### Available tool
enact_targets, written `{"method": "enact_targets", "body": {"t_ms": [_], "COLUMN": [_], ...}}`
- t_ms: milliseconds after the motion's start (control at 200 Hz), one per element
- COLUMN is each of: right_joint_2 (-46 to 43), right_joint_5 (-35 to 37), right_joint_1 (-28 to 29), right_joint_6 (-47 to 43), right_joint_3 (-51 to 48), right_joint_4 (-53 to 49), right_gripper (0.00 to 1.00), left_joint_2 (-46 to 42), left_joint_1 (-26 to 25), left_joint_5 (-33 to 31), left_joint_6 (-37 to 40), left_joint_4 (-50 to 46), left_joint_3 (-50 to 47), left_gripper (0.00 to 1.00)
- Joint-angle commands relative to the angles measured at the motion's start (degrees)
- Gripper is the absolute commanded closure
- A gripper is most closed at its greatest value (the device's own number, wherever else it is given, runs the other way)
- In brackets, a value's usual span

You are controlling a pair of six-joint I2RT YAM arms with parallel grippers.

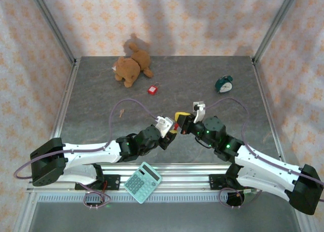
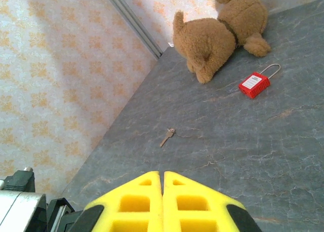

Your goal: Unlock with the key

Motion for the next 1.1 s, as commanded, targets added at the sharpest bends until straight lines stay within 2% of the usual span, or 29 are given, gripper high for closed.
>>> {"method": "enact_targets", "body": {"t_ms": [0, 400, 591, 731, 851, 1096], "right_joint_2": [2.5, 4.1, -0.3, -4.0, -5.5, -6.1], "right_joint_5": [-7.0, -6.1, -0.8, 4.1, 4.0, 2.2], "right_joint_1": [3.1, 4.7, 4.7, 4.0, 1.4, -2.7], "right_joint_6": [1.5, 1.2, -1.4, -3.0, -3.7, -6.0], "right_joint_3": [-3.0, -3.0, 0.4, 3.6, 6.6, 13.1], "right_joint_4": [-11.8, -12.8, -19.4, -24.1, -26.0, -26.0], "right_gripper": [1.0, 1.0, 1.0, 0.91, 0.8, 0.68], "left_joint_2": [-2.9, -2.8, -2.0, -1.6, -1.0, -0.1], "left_joint_1": [2.0, 1.9, 1.9, 1.8, 1.6, 0.6], "left_joint_5": [-5.2, -4.6, -4.0, -3.9, -3.5, -2.7], "left_joint_6": [0.9, 2.6, 2.5, 1.7, 0.7, -0.4], "left_joint_4": [17.3, 16.5, 15.6, 14.8, 13.1, 10.9], "left_joint_3": [3.7, 5.3, 4.6, 2.3, 0.6, -1.8], "left_gripper": [0.7, 0.7, 0.71, 0.7, 0.7, 0.71]}}
